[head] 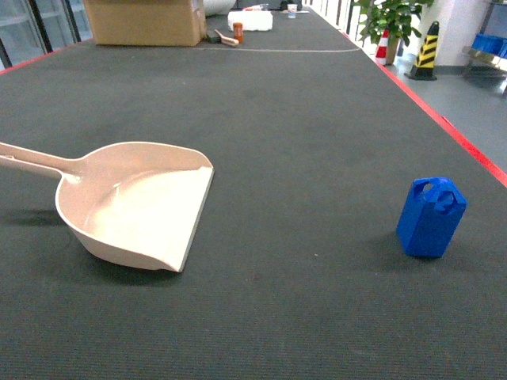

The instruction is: Place part in tray to right shelf

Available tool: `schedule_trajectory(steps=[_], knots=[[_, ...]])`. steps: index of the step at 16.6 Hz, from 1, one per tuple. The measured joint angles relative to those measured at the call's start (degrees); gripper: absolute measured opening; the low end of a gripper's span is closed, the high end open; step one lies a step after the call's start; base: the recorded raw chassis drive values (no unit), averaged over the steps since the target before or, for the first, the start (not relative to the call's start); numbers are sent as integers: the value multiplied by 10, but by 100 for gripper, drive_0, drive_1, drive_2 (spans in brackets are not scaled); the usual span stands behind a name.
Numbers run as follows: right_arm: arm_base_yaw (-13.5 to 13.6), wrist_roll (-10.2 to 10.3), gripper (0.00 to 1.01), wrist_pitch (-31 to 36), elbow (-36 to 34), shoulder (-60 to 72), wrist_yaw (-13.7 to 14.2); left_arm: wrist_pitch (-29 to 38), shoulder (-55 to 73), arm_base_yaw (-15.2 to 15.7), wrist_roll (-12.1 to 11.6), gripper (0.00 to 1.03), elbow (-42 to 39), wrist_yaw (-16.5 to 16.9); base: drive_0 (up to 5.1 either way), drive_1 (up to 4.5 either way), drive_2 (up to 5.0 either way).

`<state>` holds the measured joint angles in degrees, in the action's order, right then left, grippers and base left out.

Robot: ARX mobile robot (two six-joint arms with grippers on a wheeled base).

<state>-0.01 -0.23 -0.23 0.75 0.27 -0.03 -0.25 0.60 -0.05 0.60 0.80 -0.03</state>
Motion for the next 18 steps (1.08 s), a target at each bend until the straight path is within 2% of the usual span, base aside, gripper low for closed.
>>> schedule_trajectory(steps=[2,3,4,5,6,9,11,13,14,15,17,18], knots=[[0,0,98,0,0,0,0,-16,4,-5,6,98,3,-9,0,0,0],[0,0,98,0,0,0,0,-81,46,-33,60,98,29,-85,0,0,0],[0,0,98,1,0,0,0,-78,109,-22,132,98,43,-103,0,0,0],[0,0,98,0,0,0,0,-34,161,5,205,98,43,-79,0,0,0],[0,0,98,-1,0,0,0,18,206,20,250,98,48,-48,0,0,0],[0,0,98,0,0,0,0,101,292,31,299,98,61,-9,0,0,0],[0,0,98,0,0,0,0,141,333,37,315,98,67,8,0,0,0],[0,0,98,0,0,0,0,330,562,58,395,98,114,60,0,0,0],[0,0,98,0,0,0,0,399,659,64,425,98,144,75,0,0,0],[0,0,98,0,0,0,0,456,758,73,446,98,184,91,0,0,0],[0,0,98,0,0,0,0,516,918,91,480,98,259,111,0,0,0],[0,0,98,0,0,0,0,513,982,94,498,98,300,113,0,0,0]])
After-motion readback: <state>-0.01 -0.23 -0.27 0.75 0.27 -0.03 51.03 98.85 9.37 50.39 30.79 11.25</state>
